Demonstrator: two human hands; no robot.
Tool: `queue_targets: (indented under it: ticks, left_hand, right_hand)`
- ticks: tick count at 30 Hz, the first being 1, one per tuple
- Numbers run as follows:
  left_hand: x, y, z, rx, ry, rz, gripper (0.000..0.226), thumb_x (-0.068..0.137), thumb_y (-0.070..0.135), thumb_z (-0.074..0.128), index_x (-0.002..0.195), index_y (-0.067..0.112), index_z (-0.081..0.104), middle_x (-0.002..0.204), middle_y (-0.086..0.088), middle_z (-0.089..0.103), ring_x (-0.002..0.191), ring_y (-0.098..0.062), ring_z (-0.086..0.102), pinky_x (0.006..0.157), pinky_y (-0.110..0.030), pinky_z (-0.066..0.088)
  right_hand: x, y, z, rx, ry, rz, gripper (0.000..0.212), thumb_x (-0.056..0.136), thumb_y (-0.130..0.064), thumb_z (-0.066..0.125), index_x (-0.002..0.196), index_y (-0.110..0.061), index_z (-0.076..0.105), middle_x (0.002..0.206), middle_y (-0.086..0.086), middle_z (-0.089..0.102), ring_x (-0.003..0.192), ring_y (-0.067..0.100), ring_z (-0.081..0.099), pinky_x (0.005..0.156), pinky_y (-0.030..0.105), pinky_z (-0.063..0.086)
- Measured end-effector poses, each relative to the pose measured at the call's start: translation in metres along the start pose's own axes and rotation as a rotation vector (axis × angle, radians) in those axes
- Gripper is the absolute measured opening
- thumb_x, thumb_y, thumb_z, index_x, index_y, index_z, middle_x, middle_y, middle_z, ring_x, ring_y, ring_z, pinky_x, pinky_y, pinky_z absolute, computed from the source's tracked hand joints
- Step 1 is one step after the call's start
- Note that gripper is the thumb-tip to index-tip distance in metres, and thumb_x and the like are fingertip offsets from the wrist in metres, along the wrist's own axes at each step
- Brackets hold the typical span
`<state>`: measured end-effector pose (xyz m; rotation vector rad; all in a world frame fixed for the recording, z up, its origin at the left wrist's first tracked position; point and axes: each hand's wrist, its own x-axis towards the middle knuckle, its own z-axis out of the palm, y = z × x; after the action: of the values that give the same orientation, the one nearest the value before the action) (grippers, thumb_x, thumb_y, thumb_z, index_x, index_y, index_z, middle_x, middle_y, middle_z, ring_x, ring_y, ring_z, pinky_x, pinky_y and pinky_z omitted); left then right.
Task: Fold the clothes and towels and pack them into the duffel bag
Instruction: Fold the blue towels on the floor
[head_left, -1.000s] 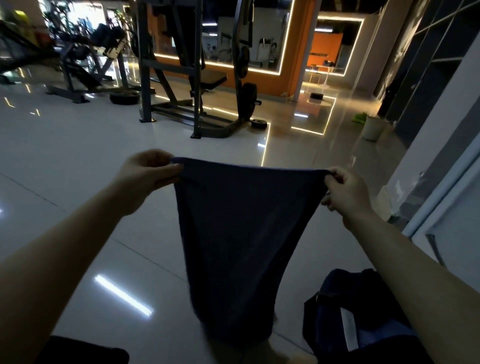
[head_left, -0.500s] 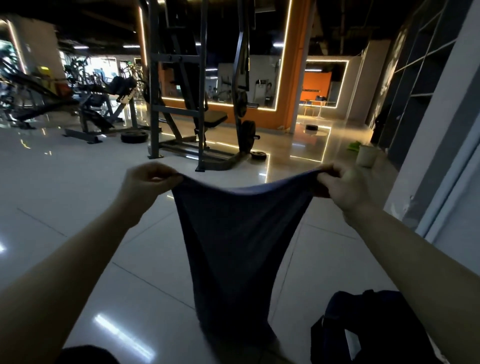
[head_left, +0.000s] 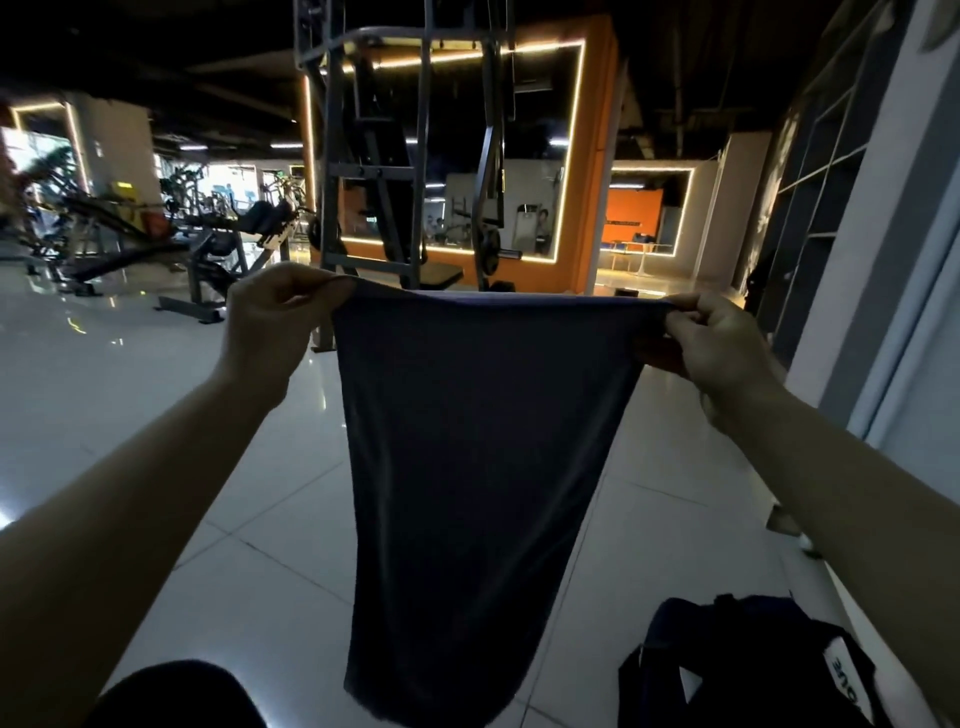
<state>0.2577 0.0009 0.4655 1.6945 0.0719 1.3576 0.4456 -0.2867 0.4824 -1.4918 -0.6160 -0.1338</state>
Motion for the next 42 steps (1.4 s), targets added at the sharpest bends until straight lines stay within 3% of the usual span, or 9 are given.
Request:
queue_targets:
  ticks: [5,9,14,22,28,30,33,37,42]
  left_hand:
    - [-0.002,0.006,-0.010,0.065,-0.011,-0.013,0.024,0.082,0.016,0.072,0.073,0.037,0.073,0.076,0.009,0.069,0.084,-0.021,0.064,0.087,-0.044,0.054]
    - [-0.003,-0.002,-0.009,0.074,-0.031,-0.081,0.012,0.080,0.018,0.071,0.076,0.029,0.070,0.082,0.002,0.069,0.084,-0.021,0.068,0.081,-0.037,0.058]
    - [0.000,-0.037,0.002,0.144,-0.075,-0.147,0.009,0.083,0.013,0.069,0.080,0.020,0.065,0.084,-0.002,0.065,0.082,-0.019,0.067,0.069,-0.025,0.060]
    - [0.004,-0.150,0.029,0.300,-0.171,-0.345,0.007,0.087,0.015,0.065,0.084,0.020,0.060,0.088,-0.006,0.063,0.085,-0.020,0.065,0.072,-0.026,0.058]
    - [0.000,-0.243,0.046,0.466,-0.262,-0.455,0.013,0.091,0.023,0.061,0.094,0.011,0.059,0.085,-0.006,0.062,0.080,-0.021,0.064,0.073,-0.032,0.054]
    - [0.001,-0.271,0.052,0.498,-0.279,-0.483,0.017,0.092,0.027,0.060,0.094,0.011,0.059,0.086,-0.008,0.063,0.081,-0.024,0.065,0.078,-0.040,0.055]
    - [0.000,-0.307,0.061,0.506,-0.288,-0.513,0.016,0.093,0.029,0.059,0.092,0.013,0.058,0.087,-0.007,0.062,0.084,-0.026,0.064,0.084,-0.047,0.054]
    - [-0.005,-0.350,0.068,0.459,-0.254,-0.564,0.016,0.094,0.027,0.059,0.079,0.022,0.053,0.080,-0.004,0.060,0.086,-0.031,0.064,0.086,-0.053,0.053]
    - [-0.018,-0.389,0.065,0.487,-0.259,-0.616,0.015,0.094,0.028,0.059,0.082,0.020,0.053,0.082,-0.006,0.061,0.087,-0.033,0.064,0.086,-0.055,0.052]
  right_hand:
    - [-0.006,-0.008,-0.002,-0.049,0.004,0.001,0.017,0.099,-0.008,0.046,0.092,-0.019,0.057,0.093,0.003,0.063,0.083,0.016,0.066,0.066,0.026,0.055]
    - [-0.003,0.001,-0.001,-0.114,0.016,0.008,0.014,0.099,-0.008,0.046,0.095,-0.016,0.058,0.093,0.004,0.064,0.085,0.019,0.066,0.062,0.026,0.054]
    - [0.012,0.042,0.009,-0.104,0.016,0.116,0.016,0.097,-0.008,0.049,0.088,-0.017,0.057,0.094,0.008,0.063,0.086,0.025,0.067,0.069,0.035,0.057]
    - [0.056,0.152,0.041,-0.092,-0.029,0.291,0.013,0.095,-0.011,0.055,0.084,-0.016,0.059,0.082,0.003,0.064,0.077,0.023,0.067,0.071,0.038,0.058]
    - [0.097,0.243,0.069,-0.144,-0.071,0.458,0.009,0.094,-0.011,0.058,0.087,-0.014,0.062,0.089,0.007,0.065,0.077,0.023,0.068,0.071,0.037,0.058]
    - [0.112,0.269,0.078,-0.150,-0.073,0.498,0.009,0.093,-0.010,0.059,0.086,-0.013,0.062,0.088,0.007,0.064,0.075,0.022,0.067,0.068,0.034,0.058]
    - [0.131,0.305,0.090,-0.128,-0.057,0.546,0.006,0.092,-0.010,0.060,0.087,-0.012,0.064,0.088,0.008,0.064,0.072,0.022,0.067,0.063,0.030,0.056]
    - [0.145,0.345,0.103,-0.066,-0.031,0.570,0.008,0.092,-0.007,0.059,0.086,-0.011,0.063,0.088,0.009,0.066,0.077,0.023,0.067,0.072,0.031,0.056]
    - [0.137,0.384,0.114,-0.053,-0.070,0.624,0.012,0.091,-0.003,0.058,0.084,-0.011,0.063,0.085,0.008,0.065,0.076,0.020,0.063,0.074,0.027,0.055]
